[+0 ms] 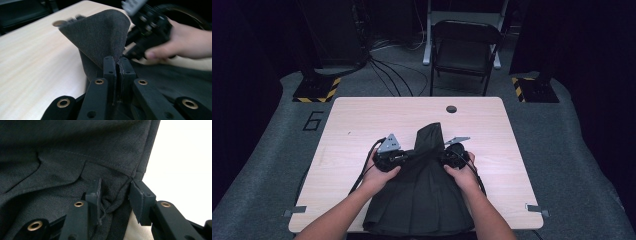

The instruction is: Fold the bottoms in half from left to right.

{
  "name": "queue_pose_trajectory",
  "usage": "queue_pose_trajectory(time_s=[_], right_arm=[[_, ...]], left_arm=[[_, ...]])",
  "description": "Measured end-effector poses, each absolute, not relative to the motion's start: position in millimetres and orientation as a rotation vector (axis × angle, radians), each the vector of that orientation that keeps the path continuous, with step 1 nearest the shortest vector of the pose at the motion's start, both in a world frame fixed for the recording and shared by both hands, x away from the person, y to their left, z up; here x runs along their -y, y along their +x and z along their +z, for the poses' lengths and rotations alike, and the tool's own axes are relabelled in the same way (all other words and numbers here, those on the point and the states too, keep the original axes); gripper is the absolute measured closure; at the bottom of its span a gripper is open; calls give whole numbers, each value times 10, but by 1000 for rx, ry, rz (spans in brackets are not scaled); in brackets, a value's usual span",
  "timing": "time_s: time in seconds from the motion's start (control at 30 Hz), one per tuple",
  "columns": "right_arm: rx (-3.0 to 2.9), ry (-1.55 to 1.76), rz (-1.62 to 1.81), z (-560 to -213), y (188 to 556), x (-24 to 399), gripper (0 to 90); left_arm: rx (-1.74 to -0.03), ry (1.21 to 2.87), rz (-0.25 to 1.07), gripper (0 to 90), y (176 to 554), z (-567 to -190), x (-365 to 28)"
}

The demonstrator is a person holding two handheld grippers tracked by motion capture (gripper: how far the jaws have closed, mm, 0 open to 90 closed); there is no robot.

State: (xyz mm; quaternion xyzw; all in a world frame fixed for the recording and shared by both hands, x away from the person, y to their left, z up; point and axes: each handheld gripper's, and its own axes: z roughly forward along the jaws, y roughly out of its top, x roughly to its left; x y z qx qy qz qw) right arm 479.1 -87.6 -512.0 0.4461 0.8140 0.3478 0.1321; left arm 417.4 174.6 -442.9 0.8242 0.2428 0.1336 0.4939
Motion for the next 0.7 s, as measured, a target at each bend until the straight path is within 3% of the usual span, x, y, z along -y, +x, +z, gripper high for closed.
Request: queue_pose_trajectory(time_s=[0.3, 0.43, 0.7], right_arm=[[-2363, 1291, 1012, -5125, 4785, 893, 611], [-2357, 1331, 1006, -5097, 4781, 894, 551], [-2352, 1226, 1013, -4889, 4548, 952, 540]], left_arm=[[-554, 2118, 250, 860, 3970, -4868, -1595], [-554, 2154, 249, 858, 3971, -5024, -1522], [-550, 2169, 248, 854, 3981, -5087, -1504]])
